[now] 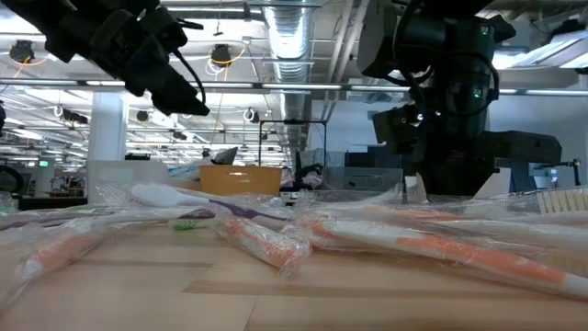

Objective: Pick & Place Toothbrushes
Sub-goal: Put the orange toothbrush into the yellow bin

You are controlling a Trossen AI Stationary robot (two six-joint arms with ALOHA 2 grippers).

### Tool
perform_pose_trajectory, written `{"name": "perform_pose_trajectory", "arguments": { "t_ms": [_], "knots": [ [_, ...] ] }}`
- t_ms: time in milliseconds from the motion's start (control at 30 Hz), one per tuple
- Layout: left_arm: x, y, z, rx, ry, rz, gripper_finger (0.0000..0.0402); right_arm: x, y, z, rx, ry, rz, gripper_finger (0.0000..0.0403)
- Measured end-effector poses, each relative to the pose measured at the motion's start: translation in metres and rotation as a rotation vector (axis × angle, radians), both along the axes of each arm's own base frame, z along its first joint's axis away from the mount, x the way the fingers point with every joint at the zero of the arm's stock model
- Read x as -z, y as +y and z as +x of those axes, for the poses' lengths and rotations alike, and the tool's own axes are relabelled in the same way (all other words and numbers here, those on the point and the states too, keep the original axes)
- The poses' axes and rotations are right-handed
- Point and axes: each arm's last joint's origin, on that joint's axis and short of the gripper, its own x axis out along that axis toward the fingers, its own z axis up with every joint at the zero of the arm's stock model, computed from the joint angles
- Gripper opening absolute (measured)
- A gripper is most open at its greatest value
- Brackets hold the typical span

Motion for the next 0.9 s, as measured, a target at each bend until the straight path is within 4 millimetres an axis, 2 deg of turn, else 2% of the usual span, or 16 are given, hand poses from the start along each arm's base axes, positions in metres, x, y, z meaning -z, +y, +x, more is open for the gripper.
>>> {"name": "perform_pose_trajectory", "arguments": {
  "t_ms": [200,300,467,700,900],
  "knots": [
    [0.01,0.0,-0.002,0.004,-0.021,0.0,0.0269,-0.001,0.001,0.0,0.0,0.004,0.0,0.0037],
    [0.011,0.0,-0.003,0.004,-0.019,0.0,0.0269,-0.005,0.004,0.003,-0.005,0.022,0.0,0.0034],
    [0.011,0.0,-0.002,0.004,-0.027,0.001,0.0269,-0.02,0.016,0.011,-0.035,0.046,-0.002,0.001],
    [0.011,0.0,-0.002,-0.007,-0.029,-0.022,0.0269,-0.049,0.034,0.009,-0.009,0.134,0.035,0.003],
    [0.01,-0.001,-0.002,-0.005,-0.034,-0.021,0.0269,-0.074,0.05,0.01,-0.007,0.143,0.022,0.0014]
  ]
}}
